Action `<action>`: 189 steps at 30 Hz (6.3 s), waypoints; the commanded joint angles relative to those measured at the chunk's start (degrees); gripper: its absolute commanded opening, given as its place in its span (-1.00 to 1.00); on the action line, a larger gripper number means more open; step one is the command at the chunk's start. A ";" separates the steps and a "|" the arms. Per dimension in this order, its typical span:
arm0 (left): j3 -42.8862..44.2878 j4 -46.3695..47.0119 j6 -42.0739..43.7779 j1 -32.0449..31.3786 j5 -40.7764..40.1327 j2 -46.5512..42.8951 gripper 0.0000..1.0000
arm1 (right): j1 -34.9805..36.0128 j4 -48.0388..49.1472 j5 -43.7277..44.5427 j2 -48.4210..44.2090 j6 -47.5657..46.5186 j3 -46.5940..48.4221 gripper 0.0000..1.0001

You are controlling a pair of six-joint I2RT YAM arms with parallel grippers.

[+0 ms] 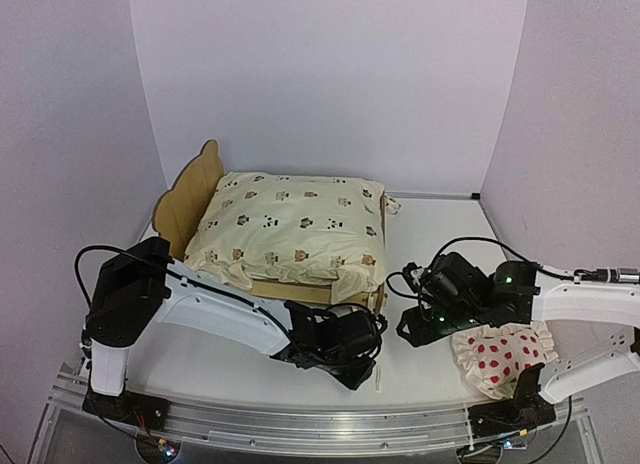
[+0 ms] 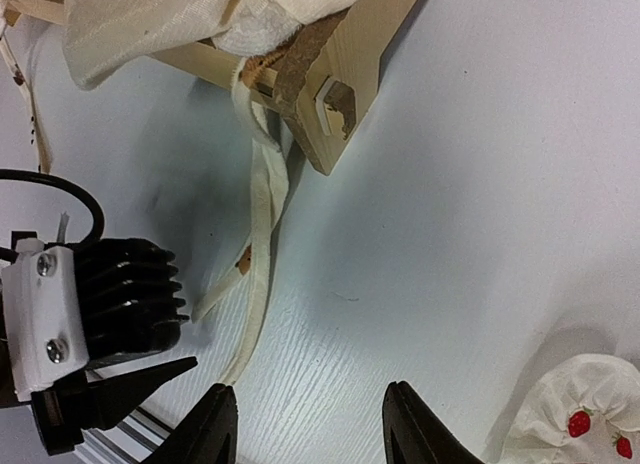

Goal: Set up the pet bed

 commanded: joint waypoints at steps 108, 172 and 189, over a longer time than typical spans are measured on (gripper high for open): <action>-9.80 11.01 7.82 4.23 -6.09 -14.62 -1.00 | 0.78 72.78 3.84 20.11 14.63 -21.60 -1.00; -9.75 38.51 18.33 15.24 12.51 1.96 -1.00 | -6.11 34.14 1.65 6.28 -12.22 -12.52 -0.82; -11.08 40.11 18.23 15.32 14.00 -0.11 -1.00 | -6.95 40.51 -7.89 16.45 -12.10 -8.22 -0.79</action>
